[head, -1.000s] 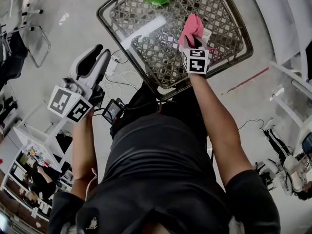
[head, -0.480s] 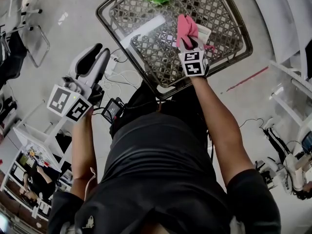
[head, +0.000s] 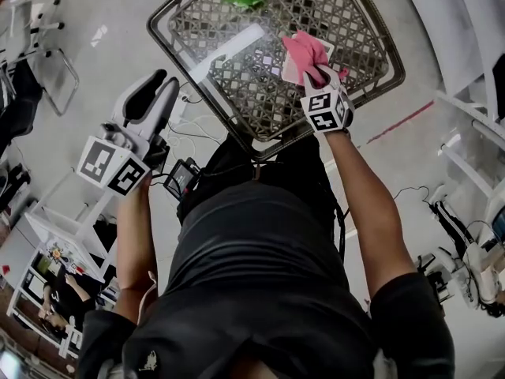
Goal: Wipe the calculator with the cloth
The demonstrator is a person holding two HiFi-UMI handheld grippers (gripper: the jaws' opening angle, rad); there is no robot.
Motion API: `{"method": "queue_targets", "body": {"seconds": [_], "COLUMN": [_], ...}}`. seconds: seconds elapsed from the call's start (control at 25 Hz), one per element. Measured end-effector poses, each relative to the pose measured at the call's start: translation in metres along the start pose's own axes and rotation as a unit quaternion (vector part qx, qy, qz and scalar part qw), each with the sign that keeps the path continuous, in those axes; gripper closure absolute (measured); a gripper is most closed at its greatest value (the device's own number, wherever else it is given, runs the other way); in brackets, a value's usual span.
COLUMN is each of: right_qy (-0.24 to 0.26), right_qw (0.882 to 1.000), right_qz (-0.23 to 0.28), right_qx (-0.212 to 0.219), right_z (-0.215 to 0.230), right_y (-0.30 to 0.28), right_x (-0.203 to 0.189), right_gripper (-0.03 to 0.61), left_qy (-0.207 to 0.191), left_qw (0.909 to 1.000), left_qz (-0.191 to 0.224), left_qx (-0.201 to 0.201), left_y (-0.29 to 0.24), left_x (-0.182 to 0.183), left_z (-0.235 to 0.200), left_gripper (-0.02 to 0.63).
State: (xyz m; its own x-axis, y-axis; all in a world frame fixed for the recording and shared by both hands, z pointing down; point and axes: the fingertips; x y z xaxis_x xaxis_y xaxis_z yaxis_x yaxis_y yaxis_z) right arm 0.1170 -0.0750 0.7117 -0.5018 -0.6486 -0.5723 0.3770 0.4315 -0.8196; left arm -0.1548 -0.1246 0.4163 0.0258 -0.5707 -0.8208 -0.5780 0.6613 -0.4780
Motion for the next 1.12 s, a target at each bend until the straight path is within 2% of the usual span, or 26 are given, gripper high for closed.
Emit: {"method": "queue_targets", "body": {"seconds": [0.16, 0.36, 0.56, 0.76, 1.12], "right_qy": [-0.013, -0.09, -0.179, -0.256, -0.301], "right_qw": [1.0, 0.995, 0.981, 0.963, 0.948], "right_qz": [-0.007, 0.007, 0.032, 0.054, 0.071], "right_qx": [-0.022, -0.052, -0.067, -0.071, -0.074], "right_z": [0.019, 0.041, 0.047, 0.042, 0.023], "right_y": [0.013, 0.029, 0.038, 0.037, 0.028], "right_x": [-0.019, -0.033, -0.033, -0.033, -0.02], "right_gripper": [0.492, 0.493, 0.494, 0.494, 0.494], "left_qy": [-0.003, -0.007, -0.01, -0.012, -0.013], "left_qw": [1.0, 0.9999, 0.9998, 0.9998, 0.9998], "left_qz": [-0.001, -0.005, -0.007, -0.008, -0.006], "left_qx": [-0.003, -0.009, -0.012, -0.014, -0.017], "left_y": [-0.003, -0.008, -0.01, -0.009, -0.005], "left_x": [0.002, 0.002, 0.0, -0.002, -0.006], "left_z": [0.004, 0.011, 0.018, 0.022, 0.024], "left_gripper": [0.443, 0.443, 0.443, 0.443, 0.443]}}
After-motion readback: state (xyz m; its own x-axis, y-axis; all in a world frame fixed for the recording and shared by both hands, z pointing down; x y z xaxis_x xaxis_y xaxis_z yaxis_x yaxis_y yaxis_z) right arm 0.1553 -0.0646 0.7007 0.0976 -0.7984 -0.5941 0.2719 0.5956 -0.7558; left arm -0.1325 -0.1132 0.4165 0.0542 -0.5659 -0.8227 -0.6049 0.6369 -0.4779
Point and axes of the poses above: the fingertips, and each gripper's own axes: y backward along the fingers, z to its right, x out of its top, and after that the axes turned 8 degrees about x, right-handed
